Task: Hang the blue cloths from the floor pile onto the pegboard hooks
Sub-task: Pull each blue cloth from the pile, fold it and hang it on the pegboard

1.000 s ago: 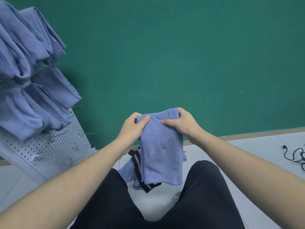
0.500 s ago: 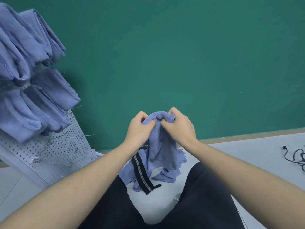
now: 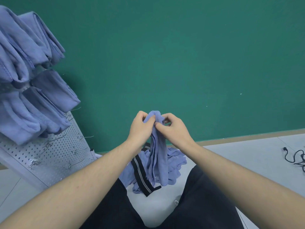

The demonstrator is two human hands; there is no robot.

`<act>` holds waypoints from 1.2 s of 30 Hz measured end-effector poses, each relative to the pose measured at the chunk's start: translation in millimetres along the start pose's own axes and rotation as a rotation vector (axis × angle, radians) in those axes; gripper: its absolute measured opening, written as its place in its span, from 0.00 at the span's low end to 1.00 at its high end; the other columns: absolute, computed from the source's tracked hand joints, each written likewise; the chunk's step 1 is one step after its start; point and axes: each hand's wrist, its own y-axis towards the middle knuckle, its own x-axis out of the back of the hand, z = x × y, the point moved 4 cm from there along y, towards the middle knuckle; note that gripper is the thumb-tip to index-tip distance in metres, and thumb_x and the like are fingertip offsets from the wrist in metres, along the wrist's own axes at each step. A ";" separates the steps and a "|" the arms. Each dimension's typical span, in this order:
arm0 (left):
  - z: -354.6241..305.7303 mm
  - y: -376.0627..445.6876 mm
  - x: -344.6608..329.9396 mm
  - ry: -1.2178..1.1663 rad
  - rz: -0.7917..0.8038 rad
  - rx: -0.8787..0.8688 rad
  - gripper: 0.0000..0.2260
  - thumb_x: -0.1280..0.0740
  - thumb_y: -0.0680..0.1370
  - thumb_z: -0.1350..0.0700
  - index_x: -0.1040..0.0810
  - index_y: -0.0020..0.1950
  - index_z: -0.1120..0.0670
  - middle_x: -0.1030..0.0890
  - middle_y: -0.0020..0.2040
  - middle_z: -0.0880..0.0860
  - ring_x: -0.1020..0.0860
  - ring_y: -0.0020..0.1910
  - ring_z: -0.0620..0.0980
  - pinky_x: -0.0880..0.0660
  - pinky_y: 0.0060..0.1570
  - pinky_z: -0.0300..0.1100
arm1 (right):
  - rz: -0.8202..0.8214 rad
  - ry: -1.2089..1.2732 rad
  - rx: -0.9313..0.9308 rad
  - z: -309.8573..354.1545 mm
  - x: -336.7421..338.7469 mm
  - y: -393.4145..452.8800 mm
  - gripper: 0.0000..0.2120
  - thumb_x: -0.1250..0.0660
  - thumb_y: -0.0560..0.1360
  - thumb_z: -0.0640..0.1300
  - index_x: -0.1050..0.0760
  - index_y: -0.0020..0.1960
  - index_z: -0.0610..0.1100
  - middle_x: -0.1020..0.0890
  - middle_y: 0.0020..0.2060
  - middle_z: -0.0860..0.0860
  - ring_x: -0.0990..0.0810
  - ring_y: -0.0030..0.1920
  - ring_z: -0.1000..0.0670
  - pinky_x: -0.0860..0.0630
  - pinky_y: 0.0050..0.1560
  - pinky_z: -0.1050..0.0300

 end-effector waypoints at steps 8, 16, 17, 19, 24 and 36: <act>-3.4 3.4 7.1 -0.004 -0.025 0.024 0.12 0.28 0.76 0.50 0.29 0.49 0.53 0.26 0.43 0.47 0.27 0.41 0.46 0.30 0.42 0.40 | 0.225 0.166 -0.004 6.2 -8.6 -11.1 0.18 0.42 0.77 0.34 0.19 0.54 0.50 0.16 0.50 0.45 0.17 0.46 0.48 0.18 0.55 0.50; -24.1 12.5 16.3 0.019 0.186 -0.100 0.06 0.29 0.79 0.51 0.25 0.47 0.50 0.21 0.42 0.49 0.25 0.41 0.48 0.27 0.48 0.48 | 0.026 0.150 0.028 -14.5 7.5 6.6 0.28 0.22 0.71 0.44 0.34 0.64 0.50 0.25 0.56 0.54 0.23 0.55 0.55 0.25 0.58 0.60; -28.8 12.5 17.5 0.009 0.221 -0.114 0.06 0.29 0.79 0.52 0.25 0.47 0.50 0.20 0.41 0.48 0.25 0.42 0.48 0.26 0.48 0.48 | 0.062 0.149 0.032 -17.4 7.8 8.8 0.32 0.20 0.70 0.45 0.35 0.67 0.51 0.26 0.61 0.55 0.24 0.60 0.57 0.26 0.60 0.62; -38.7 10.3 18.0 -0.020 0.312 -0.131 0.06 0.30 0.80 0.53 0.26 0.46 0.50 0.20 0.42 0.49 0.23 0.43 0.48 0.24 0.49 0.48 | 0.166 0.219 0.004 -21.4 6.6 11.7 0.33 0.20 0.69 0.44 0.32 0.68 0.49 0.21 0.62 0.54 0.22 0.62 0.56 0.25 0.62 0.59; -54.1 4.1 21.8 -0.135 0.370 -0.177 0.05 0.33 0.81 0.57 0.27 0.48 0.51 0.21 0.42 0.49 0.24 0.41 0.45 0.23 0.43 0.39 | 0.256 0.177 0.001 -26.0 -1.5 15.0 0.20 0.19 0.68 0.47 0.21 0.57 0.52 0.14 0.51 0.56 0.16 0.53 0.55 0.20 0.55 0.57; -21.0 15.3 92.4 -0.232 0.198 -0.034 0.13 0.30 0.78 0.63 0.31 0.54 0.51 0.20 0.40 0.52 0.23 0.34 0.45 0.24 0.36 0.35 | 0.384 -0.066 -0.053 -37.7 -4.1 20.4 0.19 0.20 0.67 0.53 0.21 0.51 0.44 0.15 0.44 0.49 0.18 0.44 0.52 0.21 0.52 0.54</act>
